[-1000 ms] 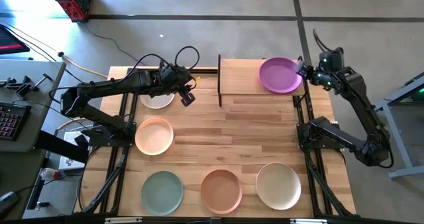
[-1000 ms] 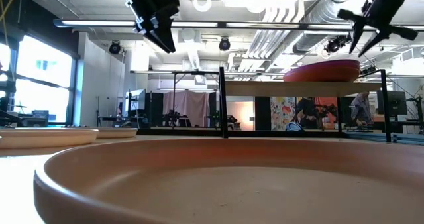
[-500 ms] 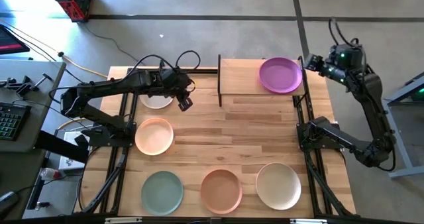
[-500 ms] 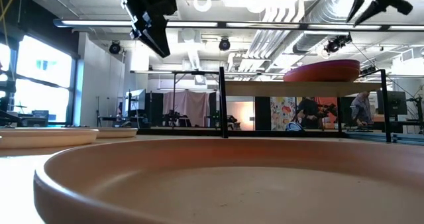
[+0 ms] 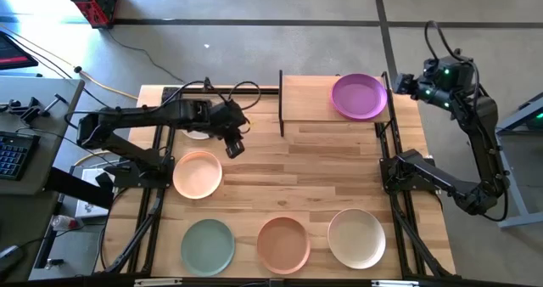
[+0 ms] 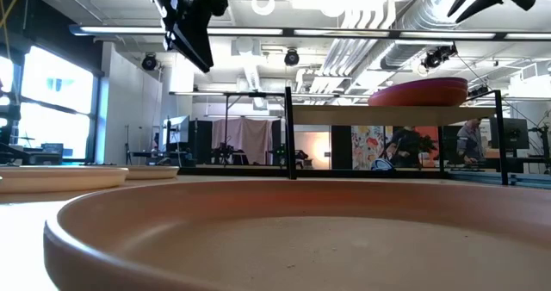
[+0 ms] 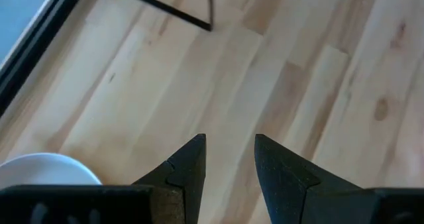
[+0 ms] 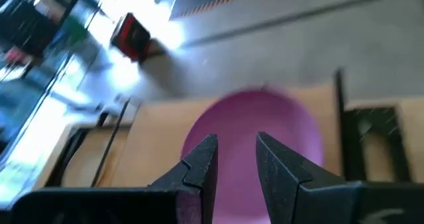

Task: Place and stack plates onto a shelf
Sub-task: Stack the bottom white plate on top of the purple plate on the shelf

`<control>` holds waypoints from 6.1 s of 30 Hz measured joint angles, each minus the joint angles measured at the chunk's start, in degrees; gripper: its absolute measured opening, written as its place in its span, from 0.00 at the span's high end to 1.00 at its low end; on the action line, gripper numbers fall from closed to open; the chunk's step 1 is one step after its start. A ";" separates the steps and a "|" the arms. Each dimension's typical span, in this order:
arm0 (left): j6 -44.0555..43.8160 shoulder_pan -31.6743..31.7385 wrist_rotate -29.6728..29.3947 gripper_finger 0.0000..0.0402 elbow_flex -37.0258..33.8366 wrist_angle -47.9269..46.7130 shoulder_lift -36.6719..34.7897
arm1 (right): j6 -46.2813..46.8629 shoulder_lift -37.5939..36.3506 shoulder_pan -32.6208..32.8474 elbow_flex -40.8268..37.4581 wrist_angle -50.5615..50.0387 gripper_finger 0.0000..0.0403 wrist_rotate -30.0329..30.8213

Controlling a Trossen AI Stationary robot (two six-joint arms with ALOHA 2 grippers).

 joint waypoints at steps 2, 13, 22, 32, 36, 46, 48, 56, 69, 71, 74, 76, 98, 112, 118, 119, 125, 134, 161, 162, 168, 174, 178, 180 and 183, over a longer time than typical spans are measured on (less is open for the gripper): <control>-0.97 -1.39 0.00 0.71 0.00 -0.02 0.00 | -0.02 0.00 0.00 0.00 -2.44 0.79 -4.31; -8.14 -11.40 0.22 0.71 0.00 -0.02 0.01 | 4.75 -1.32 4.70 0.00 -9.61 0.79 -18.81; -13.52 -20.18 0.22 0.71 0.00 1.08 0.02 | 12.07 -5.77 12.83 0.00 -8.44 0.79 -18.65; -19.80 -25.54 0.17 0.71 0.00 9.16 0.00 | 4.88 -7.39 13.90 0.00 -8.55 0.79 -18.92; -22.45 -27.05 0.12 0.71 0.00 11.08 0.02 | 2.70 -6.98 13.90 0.00 -3.45 0.79 -18.97; -29.40 -27.40 -0.80 0.71 0.00 13.12 0.02 | -1.97 -2.87 13.90 -0.02 21.74 0.79 -23.78; -30.63 -27.09 -1.66 0.71 0.00 13.12 0.02 | -1.98 -1.36 13.90 -0.02 25.93 0.79 -26.62; -32.14 -26.95 -5.45 0.71 0.00 13.12 0.02 | -7.97 3.81 17.73 -0.02 25.07 0.79 -38.46; -35.55 -26.93 -6.81 0.71 0.00 13.10 0.02 | -15.58 5.89 39.62 -0.04 6.26 0.79 -26.73; -35.56 -26.93 -7.34 0.71 0.00 13.10 0.02 | -15.44 5.95 43.19 -0.04 2.97 0.79 -23.71; -35.31 -26.93 -8.11 0.71 0.00 13.10 0.02 | -13.42 6.39 48.10 -0.03 -2.26 0.79 -18.57; -34.63 -26.93 -8.20 0.71 0.00 13.10 0.02 | -12.18 7.00 51.37 -0.03 -4.85 0.79 -15.19; -31.06 -26.93 -8.37 0.71 0.00 12.90 0.02 | -7.93 26.43 81.61 -0.04 -9.07 0.79 2.08; -28.21 -26.93 -8.34 0.71 0.00 12.89 0.02 | -5.35 38.70 92.03 -0.04 -7.80 0.79 5.55; -26.82 -26.93 -8.29 0.71 0.00 12.88 0.02 | -6.66 45.36 95.03 -0.04 -7.77 0.79 4.54; -26.81 -26.95 -8.29 0.71 0.00 12.88 0.02 | -6.93 46.43 95.47 -0.04 -7.76 0.79 4.13; -26.76 -26.95 -8.28 0.71 0.00 12.88 0.02 | -9.50 51.66 98.09 -0.04 -5.62 0.79 3.95; -26.81 -26.93 -8.28 0.71 0.00 12.89 0.02 | -11.83 56.64 99.95 -0.04 -1.16 0.79 4.03; -27.84 -26.94 -8.28 0.71 0.00 12.90 0.02 | -15.06 61.29 100.10 -7.58 7.58 0.79 4.01; -27.84 -26.93 -8.28 0.71 0.00 12.92 0.02 | -15.30 61.29 100.10 -7.82 7.68 0.79 3.90; -27.84 -26.95 -8.28 0.71 0.00 12.91 0.02 | -15.49 61.29 100.08 -8.44 7.55 0.85 2.58; -27.84 -26.95 -8.28 0.71 0.00 12.90 0.02 | -15.63 61.24 100.08 -8.41 6.98 0.99 1.84; -27.84 -26.94 -8.28 0.71 0.00 12.90 0.02 | -14.08 61.15 100.08 -8.39 5.80 0.99 1.88; -27.84 -26.95 -8.28 0.71 0.00 12.90 0.02 | -13.22 60.65 100.08 -8.39 5.00 0.99 2.01; -27.84 -26.93 -8.28 0.71 0.00 12.90 0.02 | -11.16 59.25 100.08 -8.39 4.40 1.00 2.29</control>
